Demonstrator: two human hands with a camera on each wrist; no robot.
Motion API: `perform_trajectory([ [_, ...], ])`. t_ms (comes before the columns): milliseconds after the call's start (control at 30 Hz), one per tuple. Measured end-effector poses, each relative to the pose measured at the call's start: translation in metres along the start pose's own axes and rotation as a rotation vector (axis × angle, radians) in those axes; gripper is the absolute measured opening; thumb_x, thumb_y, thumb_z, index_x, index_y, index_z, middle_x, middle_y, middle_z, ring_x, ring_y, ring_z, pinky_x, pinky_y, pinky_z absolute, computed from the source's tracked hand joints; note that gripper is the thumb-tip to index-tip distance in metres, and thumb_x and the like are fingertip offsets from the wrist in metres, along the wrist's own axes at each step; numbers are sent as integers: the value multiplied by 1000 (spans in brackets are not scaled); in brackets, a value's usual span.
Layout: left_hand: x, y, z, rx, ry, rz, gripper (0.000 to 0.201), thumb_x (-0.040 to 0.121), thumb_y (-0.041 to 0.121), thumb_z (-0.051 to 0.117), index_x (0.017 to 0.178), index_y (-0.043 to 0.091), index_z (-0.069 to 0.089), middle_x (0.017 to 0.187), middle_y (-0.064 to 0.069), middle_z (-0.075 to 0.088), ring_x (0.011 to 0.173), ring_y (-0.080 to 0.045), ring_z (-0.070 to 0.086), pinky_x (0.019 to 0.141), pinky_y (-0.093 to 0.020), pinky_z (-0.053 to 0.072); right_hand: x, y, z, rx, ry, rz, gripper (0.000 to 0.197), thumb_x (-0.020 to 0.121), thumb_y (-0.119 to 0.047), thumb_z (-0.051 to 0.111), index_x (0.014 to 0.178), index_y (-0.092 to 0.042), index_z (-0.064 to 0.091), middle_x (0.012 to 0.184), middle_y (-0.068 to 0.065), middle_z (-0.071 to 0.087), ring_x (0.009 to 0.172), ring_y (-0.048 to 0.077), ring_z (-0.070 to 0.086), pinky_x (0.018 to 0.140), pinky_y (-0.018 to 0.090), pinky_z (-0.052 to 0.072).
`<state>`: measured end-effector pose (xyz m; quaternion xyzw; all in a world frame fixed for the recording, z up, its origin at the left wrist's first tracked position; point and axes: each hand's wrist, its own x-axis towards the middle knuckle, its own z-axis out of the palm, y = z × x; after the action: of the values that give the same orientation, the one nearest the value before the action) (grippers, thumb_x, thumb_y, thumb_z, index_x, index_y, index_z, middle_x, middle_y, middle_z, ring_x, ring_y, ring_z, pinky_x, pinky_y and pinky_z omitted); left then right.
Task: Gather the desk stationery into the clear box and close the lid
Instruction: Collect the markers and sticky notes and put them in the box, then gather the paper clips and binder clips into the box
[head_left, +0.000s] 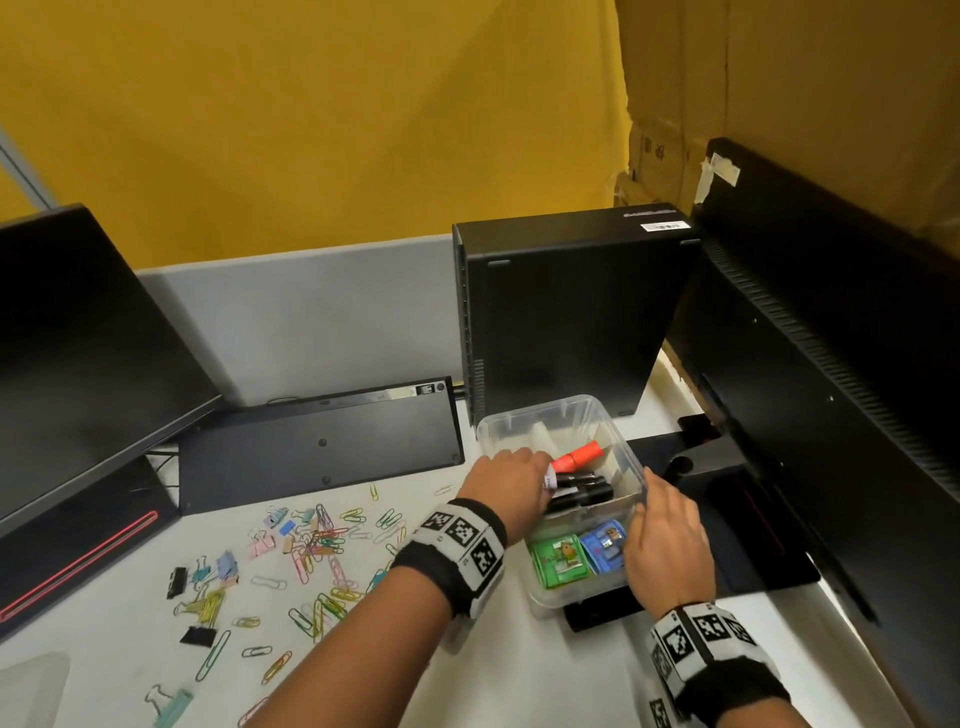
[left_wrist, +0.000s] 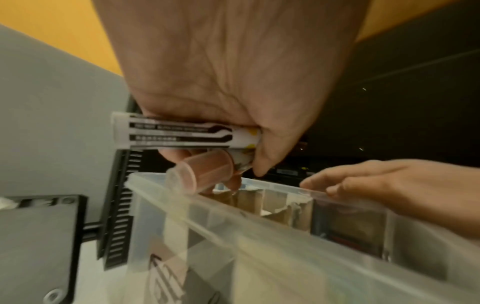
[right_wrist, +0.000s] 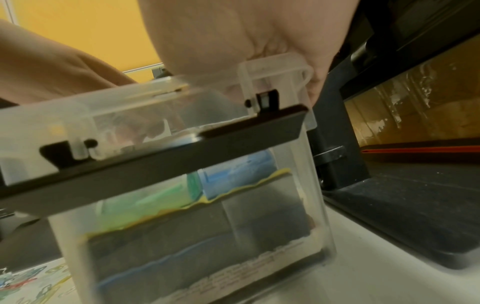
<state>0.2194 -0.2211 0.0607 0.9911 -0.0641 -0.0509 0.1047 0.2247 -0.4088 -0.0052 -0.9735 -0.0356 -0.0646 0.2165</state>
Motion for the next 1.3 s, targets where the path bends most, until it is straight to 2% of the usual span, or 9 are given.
perform_trajectory([
  [133,16,22,8,135,-90,41,32,93,21,44,122,10,47,119,-11,54,110,-29,50,93,-42,39,0,1,3,-2,13,-1,45,95,-18,43,139,-12,40,135,6,51,120,23,47,96,39,44],
  [367,42,33,11,197,-266,-28,23,93,7,46,110,4,61,110,-15,65,101,-33,62,78,-38,47,-1,2,4,-34,12,-1,47,94,-17,45,140,-11,40,133,6,52,117,23,48,94,39,43],
  [633,56,23,22,50,-307,-107,21,91,14,53,106,4,63,103,-15,66,96,-33,64,77,-36,48,0,1,4,-32,16,7,47,93,-18,46,139,-12,41,132,5,53,115,23,50,91,39,44],
  [767,59,24,24,-119,-306,-51,33,92,12,47,124,17,53,102,-17,64,95,-35,62,86,-41,51,0,0,4,-28,16,10,47,92,-17,48,138,-11,42,131,6,54,113,24,51,90,39,46],
  [833,58,24,23,-140,-280,4,37,93,17,47,130,23,48,104,-16,63,96,-34,61,89,-45,51,0,-1,3,-34,13,13,48,92,-18,47,139,-11,41,132,5,53,114,23,51,90,38,46],
  [933,52,23,19,-111,-230,38,39,92,21,51,130,15,49,114,-14,58,104,-32,58,92,-43,48,-1,-1,2,-42,5,13,48,92,-19,47,140,-12,40,132,4,53,115,22,50,91,37,46],
  [1033,33,19,9,-214,-68,60,34,91,21,52,124,15,56,116,-8,59,105,-26,58,92,-38,48,-2,-1,3,-54,5,2,49,92,-18,47,139,-11,41,132,5,53,114,23,51,90,38,46],
  [1167,-19,1,6,-363,164,88,28,93,23,50,119,24,59,112,2,62,104,-15,56,90,-31,47,-2,-1,3,-105,-17,-6,51,90,-18,47,140,-10,39,134,7,51,113,26,50,91,41,45],
  [1300,-85,-38,26,-363,241,-21,21,95,24,48,111,28,61,104,10,62,100,-8,54,87,-27,46,0,-4,3,-195,-49,-7,56,88,-20,50,142,-10,36,138,8,48,112,28,50,91,43,43],
])
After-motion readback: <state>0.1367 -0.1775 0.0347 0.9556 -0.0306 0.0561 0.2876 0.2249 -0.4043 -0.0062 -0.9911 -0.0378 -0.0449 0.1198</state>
